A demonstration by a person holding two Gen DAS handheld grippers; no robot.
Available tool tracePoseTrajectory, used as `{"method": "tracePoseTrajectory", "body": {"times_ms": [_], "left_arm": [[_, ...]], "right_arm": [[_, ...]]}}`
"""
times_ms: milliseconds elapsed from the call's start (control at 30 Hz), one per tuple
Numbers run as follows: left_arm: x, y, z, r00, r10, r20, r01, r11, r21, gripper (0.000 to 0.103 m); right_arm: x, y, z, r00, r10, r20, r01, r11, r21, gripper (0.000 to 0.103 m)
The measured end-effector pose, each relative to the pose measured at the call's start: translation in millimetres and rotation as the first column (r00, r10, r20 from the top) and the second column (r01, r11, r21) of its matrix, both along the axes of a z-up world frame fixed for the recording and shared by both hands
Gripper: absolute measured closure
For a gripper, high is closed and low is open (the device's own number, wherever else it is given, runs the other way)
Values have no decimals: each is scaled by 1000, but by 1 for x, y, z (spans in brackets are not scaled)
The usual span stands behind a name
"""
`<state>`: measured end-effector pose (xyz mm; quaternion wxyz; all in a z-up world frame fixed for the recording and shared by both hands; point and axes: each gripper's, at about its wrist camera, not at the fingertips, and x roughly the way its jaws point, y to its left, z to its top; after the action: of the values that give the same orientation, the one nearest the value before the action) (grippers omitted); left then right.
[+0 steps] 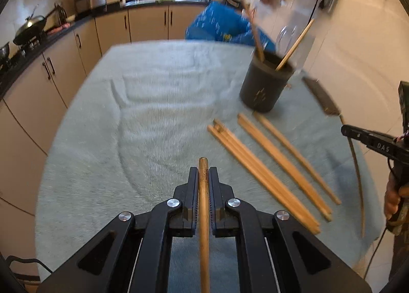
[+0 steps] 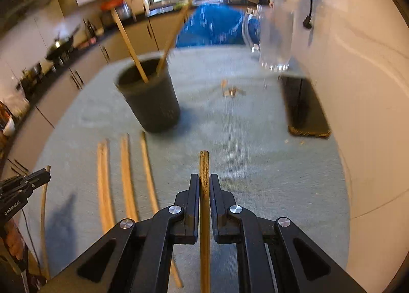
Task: Organize utensils
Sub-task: 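Lift both chopsticks upright and carry them over the holder cup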
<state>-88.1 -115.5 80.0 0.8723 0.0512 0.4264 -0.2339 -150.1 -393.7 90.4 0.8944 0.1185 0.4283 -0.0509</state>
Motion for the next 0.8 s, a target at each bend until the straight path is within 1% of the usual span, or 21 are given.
{"method": "tracePoseTrajectory", "body": {"times_ms": [167,367,600,700,800], "left_arm": [[-30,5,34,995,-5,96,10,999,-46,96],[-56,10,64,985,8,172,10,994,-105,96],[-78,16,95,973,19,229,23,984,-179,96],[-80,17,110,967,28,253,26,978,-208,96],[-73,15,122,964,37,262,29,970,-243,97]], "right_arm": [[-27,8,32,992,-13,122,11,1000,21,96],[-55,24,57,976,-10,217,3,999,34,95],[-73,35,82,946,-18,324,7,999,34,95],[-76,38,94,930,-29,367,14,999,45,95],[-72,38,102,916,-45,399,20,998,66,95]]}}
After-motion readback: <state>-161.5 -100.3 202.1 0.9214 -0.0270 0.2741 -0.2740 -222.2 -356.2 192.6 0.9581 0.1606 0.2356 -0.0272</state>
